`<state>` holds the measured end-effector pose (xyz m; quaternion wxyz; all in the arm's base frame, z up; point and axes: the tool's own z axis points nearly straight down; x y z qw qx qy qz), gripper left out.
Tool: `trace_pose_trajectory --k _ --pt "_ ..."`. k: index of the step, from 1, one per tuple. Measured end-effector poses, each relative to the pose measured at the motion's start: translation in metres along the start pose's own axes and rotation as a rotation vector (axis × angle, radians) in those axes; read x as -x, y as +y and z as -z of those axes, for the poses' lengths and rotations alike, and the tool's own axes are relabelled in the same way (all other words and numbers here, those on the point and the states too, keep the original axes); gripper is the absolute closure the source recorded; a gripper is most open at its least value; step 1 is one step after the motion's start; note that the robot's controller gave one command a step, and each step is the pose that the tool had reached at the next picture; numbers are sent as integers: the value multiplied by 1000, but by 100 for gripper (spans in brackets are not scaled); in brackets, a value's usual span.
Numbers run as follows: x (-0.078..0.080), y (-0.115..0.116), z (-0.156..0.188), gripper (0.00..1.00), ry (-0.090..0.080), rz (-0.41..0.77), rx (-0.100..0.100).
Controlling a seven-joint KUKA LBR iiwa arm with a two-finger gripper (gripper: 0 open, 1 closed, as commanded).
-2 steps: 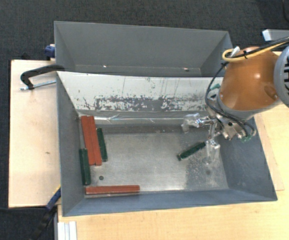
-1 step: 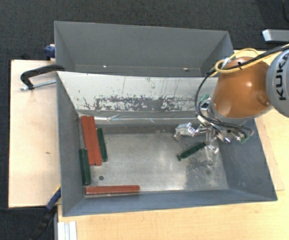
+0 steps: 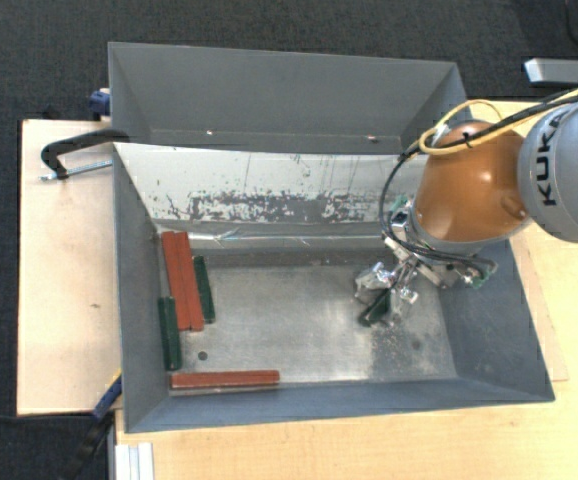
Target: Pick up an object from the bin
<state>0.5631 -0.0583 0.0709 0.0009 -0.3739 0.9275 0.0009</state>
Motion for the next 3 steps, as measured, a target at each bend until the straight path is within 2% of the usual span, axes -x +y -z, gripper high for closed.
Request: trace_pose_trajectory --k 2,3 --pt "0 0 3 100 0 0 0" --pt "2 0 81 100 -4 -3 -5"
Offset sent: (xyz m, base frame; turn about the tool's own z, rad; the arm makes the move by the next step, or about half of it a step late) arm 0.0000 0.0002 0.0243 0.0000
